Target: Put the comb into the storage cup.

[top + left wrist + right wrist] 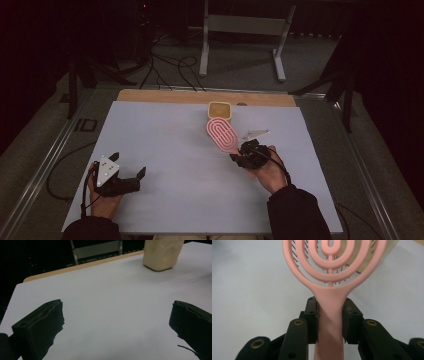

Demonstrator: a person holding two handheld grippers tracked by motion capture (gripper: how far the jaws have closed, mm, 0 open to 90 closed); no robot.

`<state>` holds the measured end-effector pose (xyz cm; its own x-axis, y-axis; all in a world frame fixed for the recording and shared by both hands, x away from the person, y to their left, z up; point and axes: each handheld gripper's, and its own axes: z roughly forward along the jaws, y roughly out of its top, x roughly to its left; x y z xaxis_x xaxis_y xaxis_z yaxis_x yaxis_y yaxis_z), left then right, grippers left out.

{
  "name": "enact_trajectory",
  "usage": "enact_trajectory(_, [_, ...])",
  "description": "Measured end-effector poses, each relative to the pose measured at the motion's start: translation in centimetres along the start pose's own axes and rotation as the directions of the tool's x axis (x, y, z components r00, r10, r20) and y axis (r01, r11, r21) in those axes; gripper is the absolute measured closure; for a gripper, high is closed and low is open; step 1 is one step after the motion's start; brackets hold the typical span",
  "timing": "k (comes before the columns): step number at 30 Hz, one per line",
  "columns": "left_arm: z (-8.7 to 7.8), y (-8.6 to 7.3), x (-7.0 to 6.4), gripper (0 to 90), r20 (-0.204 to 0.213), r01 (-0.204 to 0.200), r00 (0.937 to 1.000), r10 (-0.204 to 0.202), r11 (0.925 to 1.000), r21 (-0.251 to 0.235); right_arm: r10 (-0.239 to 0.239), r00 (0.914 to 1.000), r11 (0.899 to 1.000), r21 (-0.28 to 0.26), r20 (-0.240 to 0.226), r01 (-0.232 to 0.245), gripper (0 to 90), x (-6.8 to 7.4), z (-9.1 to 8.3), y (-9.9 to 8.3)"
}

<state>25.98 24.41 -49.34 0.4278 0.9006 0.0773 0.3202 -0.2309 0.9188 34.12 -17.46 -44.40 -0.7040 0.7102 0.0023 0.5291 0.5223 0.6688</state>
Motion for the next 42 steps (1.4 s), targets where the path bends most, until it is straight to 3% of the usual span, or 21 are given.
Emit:
enact_trajectory(15, [0.1, 0.0, -0.1, 0.0, 0.001, -0.005, 1.0, 0.005, 0.9999, 0.01, 0.014, 0.9999, 0.996, -0.088, -0.005, -0.014, 70.0, 0.0, -0.7, -0.8])
enact_trajectory(26, [0.2, 0.0, -0.3, 0.0, 0.002, -0.008, 1.0, 0.008, 0.9999, 0.012, -0.01, 0.9997, 0.99, -0.14, -0.021, 0.007, 70.0, 0.3, -0.9, -0.8])
enact_trajectory(42, [0.1, 0.5, -0.3, 0.0, -0.001, 0.008, 1.0, -0.008, 1.0, 0.002, -0.018, 0.9992, 0.984, -0.179, -0.037, 0.011, 70.0, 0.7, -0.9, -1.1])
